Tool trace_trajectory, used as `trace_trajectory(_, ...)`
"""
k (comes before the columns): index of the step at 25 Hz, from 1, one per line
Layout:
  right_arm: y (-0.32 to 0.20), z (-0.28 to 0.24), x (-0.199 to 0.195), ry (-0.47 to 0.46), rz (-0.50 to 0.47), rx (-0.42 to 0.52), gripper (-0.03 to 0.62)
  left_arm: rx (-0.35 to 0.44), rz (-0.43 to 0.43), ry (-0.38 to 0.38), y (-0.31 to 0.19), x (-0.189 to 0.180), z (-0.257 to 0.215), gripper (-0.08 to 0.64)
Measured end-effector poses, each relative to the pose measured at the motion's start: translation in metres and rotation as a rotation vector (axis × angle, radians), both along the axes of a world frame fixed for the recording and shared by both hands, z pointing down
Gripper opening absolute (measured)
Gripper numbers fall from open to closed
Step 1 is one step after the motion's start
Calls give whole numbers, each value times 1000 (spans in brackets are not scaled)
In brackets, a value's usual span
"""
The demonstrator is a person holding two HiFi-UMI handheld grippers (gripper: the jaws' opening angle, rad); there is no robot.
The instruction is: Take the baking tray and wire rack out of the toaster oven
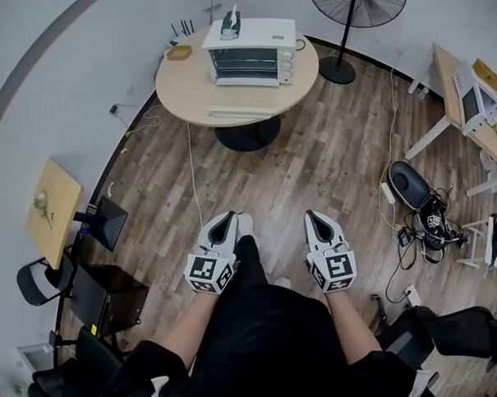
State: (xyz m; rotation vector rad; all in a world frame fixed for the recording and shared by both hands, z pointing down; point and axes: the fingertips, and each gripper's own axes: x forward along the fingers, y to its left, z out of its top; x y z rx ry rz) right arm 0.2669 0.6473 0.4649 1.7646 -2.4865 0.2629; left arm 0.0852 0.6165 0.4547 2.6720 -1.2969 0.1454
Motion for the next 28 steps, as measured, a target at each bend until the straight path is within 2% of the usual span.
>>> trace_trajectory(5,-51,-1,-2,10,18,-22,-2,-15,26,12,-57,4,7,25)
trace_trajectory(8,-90,3,-7,18,-5,-51,-2,-17,5,27,-100,-1,7,25)
trace_trajectory(15,-221,4,-16,64,0,-84,-2,-68,-49,61,-221,-37,16,25)
trace_trajectory(23,-336,-17,-60,95,-42,-107,-2,-94,-75,128,-348,-77,0,25)
trace_trajectory(28,-386,-13,-84,135,-36,-134,-2,-91,-42,149,-401,-90,3,25)
